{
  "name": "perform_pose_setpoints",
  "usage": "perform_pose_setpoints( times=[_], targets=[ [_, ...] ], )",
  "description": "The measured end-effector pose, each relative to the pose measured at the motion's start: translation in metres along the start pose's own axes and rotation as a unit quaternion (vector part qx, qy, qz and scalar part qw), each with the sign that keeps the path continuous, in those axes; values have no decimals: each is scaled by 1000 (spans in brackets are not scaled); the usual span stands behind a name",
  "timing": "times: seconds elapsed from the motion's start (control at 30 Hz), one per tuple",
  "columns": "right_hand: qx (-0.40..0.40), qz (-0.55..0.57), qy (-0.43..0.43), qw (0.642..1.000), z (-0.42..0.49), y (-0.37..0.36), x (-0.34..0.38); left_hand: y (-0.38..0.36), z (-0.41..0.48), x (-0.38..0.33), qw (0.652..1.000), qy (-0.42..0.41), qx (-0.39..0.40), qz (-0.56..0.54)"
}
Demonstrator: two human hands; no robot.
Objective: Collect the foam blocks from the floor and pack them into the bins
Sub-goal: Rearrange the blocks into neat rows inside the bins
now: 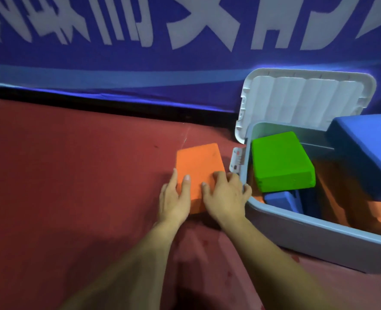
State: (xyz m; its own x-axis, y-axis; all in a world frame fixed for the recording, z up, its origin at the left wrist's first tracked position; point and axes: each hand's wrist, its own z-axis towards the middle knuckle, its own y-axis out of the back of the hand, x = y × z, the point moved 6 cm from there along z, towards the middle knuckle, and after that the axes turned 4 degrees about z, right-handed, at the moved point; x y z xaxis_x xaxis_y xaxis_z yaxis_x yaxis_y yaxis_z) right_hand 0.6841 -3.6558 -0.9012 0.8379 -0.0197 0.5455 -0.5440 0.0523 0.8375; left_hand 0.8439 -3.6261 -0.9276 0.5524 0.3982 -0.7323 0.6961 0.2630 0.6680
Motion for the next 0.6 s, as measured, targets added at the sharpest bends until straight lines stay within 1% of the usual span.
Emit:
perform_pose_setpoints(
  times=[0.1,0.2,0.27,0.33,0.4,0.53,0.6],
  targets=[
    [25,-82,10,996,-6,-21,2,-2,4,28,1000,15,18,15],
    [39,-105,43,993,-10,-43,6,-8,4,47,999,19,46,16],
    [92,-76,36,992,-16,-68,3,-12,6,60,997,37,59,19],
    [161,-10,-8,987,-24,-95,-4,-16,8,73,994,59,82,27],
    [203,60,-48,976,-29,-113,-11,-24,10,86,988,77,123,45],
    [265,57,-72,960,-27,-138,-32,-41,14,111,969,92,210,91],
    [286,30,-74,955,-27,-143,-40,-42,17,118,964,91,216,127]
  ],
)
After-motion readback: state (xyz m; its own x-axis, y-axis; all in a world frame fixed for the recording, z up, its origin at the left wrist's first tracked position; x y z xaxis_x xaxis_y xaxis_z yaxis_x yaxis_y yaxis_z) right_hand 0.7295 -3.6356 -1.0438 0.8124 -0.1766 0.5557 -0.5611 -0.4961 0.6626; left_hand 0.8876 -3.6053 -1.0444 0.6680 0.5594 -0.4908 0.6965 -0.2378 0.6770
